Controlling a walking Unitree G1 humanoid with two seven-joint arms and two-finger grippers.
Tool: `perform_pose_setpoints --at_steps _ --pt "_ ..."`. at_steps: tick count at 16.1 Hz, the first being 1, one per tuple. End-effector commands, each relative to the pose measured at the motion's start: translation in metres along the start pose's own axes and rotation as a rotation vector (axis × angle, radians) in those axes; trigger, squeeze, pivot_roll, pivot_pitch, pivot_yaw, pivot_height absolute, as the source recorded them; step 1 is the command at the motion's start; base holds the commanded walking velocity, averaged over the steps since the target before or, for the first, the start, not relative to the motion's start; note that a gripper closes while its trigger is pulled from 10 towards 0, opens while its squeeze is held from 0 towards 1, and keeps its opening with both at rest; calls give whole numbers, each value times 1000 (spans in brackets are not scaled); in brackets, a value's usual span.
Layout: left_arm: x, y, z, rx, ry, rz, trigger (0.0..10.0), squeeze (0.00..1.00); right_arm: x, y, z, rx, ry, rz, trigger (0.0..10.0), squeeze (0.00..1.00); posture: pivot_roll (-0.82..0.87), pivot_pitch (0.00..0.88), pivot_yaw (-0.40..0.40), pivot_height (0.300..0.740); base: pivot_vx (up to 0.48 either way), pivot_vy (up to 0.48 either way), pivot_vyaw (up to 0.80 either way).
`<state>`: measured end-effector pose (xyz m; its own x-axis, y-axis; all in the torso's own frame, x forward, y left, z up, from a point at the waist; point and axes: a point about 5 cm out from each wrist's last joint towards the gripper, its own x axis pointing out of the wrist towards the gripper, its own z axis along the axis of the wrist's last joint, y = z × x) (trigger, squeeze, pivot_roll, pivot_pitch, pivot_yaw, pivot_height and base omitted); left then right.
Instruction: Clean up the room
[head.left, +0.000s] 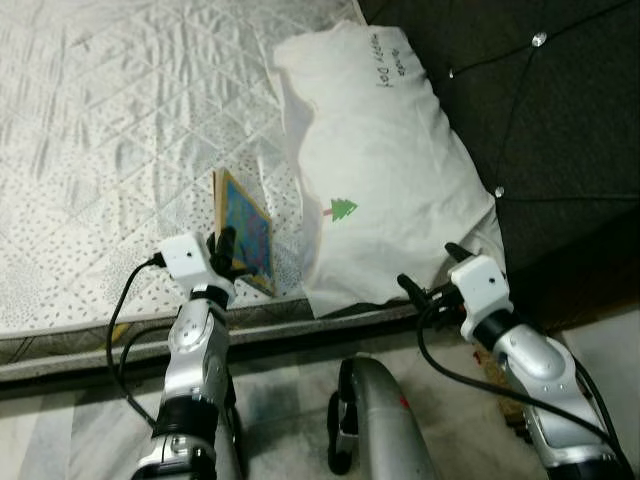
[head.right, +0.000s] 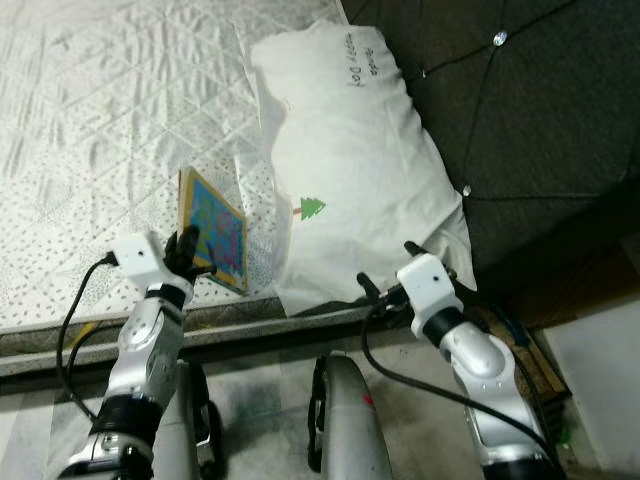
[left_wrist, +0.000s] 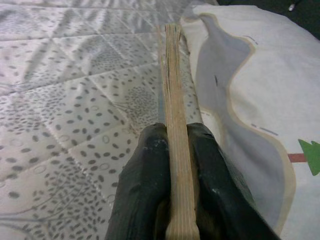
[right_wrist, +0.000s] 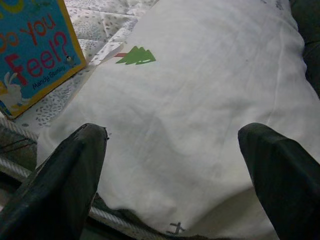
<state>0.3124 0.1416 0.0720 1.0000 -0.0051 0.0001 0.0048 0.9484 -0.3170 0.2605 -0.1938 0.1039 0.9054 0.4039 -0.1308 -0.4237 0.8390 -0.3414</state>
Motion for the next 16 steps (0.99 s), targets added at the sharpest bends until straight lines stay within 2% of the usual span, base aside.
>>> perform_pose_setpoints --at_steps 1,2,4,6,10,13,14,15,16 --pt "3 -3 -4 0 12 -15 10000 0 -5 -7 -5 -7 25 -17 10000 0 -244 247 -115 638 0 0 0" --pt "4 -3 -4 0 13 -16 10000 0 -5 -7 -5 -7 25 -17 10000 0 -244 247 -115 638 0 0 0" --pt "16 -11 3 -23 -11 -51 10000 0 -7 -8 -5 -12 24 -17 10000 0 -249 248 -114 638 0 0 0" --pt "21 -17 0 -50 5 -76 10000 0 -9 -4 -5 -12 23 -10 10000 0 -257 253 -111 638 0 0 0" --pt "19 -30 -16 -98 76 -107 10000 0 -10 -3 -6 -12 24 -2 10000 0 -255 256 -112 638 0 0 0" --pt "17 -31 -22 -102 97 -98 10000 0 -9 -2 -5 -11 20 -3 10000 0 -252 255 -109 638 0 0 0" --pt "17 -27 -23 -89 108 -88 10000 894 -9 -2 -6 -10 22 -4 10000 0 -251 254 -106 638 0 0 0" --pt "17 -25 -24 -87 112 -85 10000 1000 -9 -1 -7 -9 22 -4 10000 0 -251 252 -104 638 0 0 0" --pt "18 -22 -24 -79 117 -78 10000 1000 -9 -1 -7 -7 21 -5 10000 0 -250 250 -101 638 0 0 0"
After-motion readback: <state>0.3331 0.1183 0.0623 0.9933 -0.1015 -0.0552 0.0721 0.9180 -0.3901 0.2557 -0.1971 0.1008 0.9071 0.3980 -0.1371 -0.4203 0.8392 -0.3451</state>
